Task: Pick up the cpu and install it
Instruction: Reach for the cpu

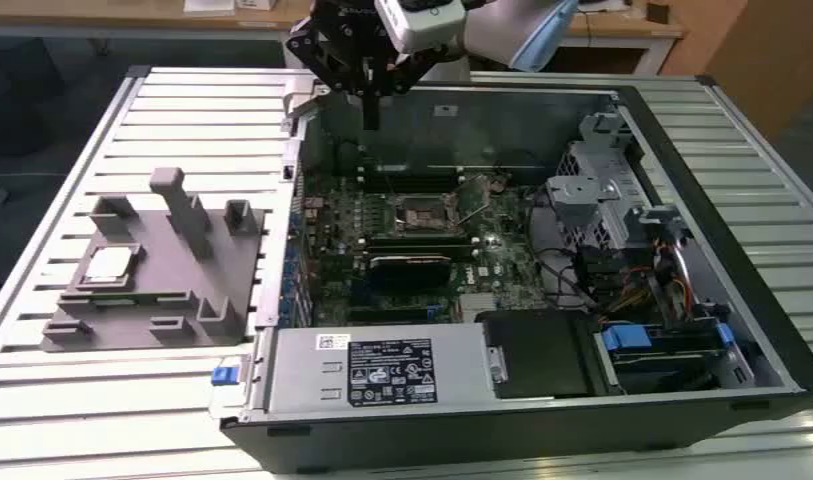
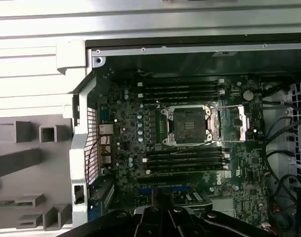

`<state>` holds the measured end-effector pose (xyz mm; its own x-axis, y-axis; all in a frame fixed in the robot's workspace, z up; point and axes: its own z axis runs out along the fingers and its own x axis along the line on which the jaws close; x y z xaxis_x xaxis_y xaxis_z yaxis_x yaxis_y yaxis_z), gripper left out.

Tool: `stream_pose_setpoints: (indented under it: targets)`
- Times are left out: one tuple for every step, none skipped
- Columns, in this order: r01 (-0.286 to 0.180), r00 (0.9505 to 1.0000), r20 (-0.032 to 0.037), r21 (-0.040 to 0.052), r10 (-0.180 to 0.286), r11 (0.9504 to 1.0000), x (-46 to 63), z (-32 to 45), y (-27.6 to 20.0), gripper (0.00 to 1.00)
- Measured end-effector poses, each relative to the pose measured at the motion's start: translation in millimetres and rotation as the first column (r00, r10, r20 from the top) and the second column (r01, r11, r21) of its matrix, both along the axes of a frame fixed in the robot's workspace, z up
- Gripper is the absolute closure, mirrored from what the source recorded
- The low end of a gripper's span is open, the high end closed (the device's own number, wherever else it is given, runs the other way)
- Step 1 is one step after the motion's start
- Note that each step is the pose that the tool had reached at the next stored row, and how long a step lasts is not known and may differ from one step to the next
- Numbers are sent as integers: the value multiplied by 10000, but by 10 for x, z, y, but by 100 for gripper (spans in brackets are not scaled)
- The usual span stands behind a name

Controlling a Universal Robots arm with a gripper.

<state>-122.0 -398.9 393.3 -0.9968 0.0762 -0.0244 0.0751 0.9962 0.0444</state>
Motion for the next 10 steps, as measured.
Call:
stream_pose_setpoints:
  targets:
    - [0,10000,0,0,0,10000,0,0,0,89]
    - [0,10000,0,0,0,10000,0,0,0,89]
    - [0,10000,0,0,0,10000,0,0,0,89]
    - [0,10000,0,1,0,10000,0,0,0,89]
    - [0,10000,1,1,0,10000,-2,0,0,89]
    - [0,10000,0,0,0,10000,-3,0,0,89]
    - [0,10000,0,0,0,10000,-5,0,0,89]
    - [-1,10000,0,0,1,10000,-7,0,0,89]
    - [0,10000,0,0,0,10000,-11,0,0,89]
    - [1,10000,1,1,-1,10000,-15,0,0,89]
